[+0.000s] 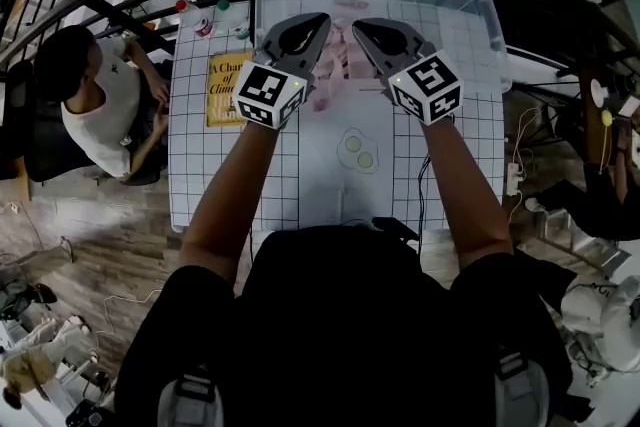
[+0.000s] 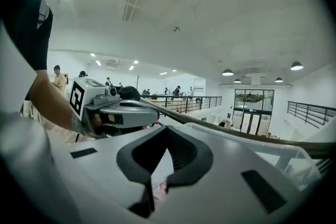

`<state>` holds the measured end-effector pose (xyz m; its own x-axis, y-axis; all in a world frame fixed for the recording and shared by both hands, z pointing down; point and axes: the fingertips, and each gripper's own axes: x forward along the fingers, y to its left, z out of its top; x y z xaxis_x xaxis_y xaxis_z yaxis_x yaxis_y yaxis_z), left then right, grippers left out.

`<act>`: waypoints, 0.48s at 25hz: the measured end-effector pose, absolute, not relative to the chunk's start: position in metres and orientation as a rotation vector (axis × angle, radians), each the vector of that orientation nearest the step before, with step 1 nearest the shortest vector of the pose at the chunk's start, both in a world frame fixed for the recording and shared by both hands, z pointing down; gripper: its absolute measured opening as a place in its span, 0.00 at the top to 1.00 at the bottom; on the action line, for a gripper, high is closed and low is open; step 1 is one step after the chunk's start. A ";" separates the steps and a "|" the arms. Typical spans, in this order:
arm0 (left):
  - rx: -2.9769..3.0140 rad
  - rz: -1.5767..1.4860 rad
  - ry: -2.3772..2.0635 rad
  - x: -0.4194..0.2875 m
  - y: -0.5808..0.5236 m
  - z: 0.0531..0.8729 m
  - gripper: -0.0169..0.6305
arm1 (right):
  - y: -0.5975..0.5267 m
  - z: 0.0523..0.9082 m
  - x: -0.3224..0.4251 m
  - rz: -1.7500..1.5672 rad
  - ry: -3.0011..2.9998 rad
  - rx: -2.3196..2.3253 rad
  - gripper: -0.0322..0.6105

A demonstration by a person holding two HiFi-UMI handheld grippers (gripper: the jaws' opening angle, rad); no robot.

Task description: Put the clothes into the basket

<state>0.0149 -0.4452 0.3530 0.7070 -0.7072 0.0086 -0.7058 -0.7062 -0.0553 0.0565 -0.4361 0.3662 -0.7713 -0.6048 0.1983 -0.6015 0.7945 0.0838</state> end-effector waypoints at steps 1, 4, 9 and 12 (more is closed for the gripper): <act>-2.863 -0.042 1.176 0.015 -0.440 0.352 0.97 | -0.431 0.364 0.057 -0.018 -2.783 0.961 0.92; -2.880 -0.028 1.168 0.014 -0.425 0.352 0.97 | -0.418 0.364 0.057 0.012 -2.818 1.006 0.92; -2.895 -0.036 1.144 0.013 -0.405 0.359 0.97 | -0.403 0.370 0.058 0.052 -2.834 1.063 0.92; -2.903 -0.035 1.137 0.014 -0.397 0.362 0.97 | -0.396 0.372 0.059 0.053 -2.837 1.079 0.92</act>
<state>0.0135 -0.3967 0.3625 0.7337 -0.6794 0.0119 -0.6788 -0.7337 -0.0303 0.0592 -0.3962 0.3717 -0.7425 -0.6606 0.1109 -0.6643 0.7474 0.0048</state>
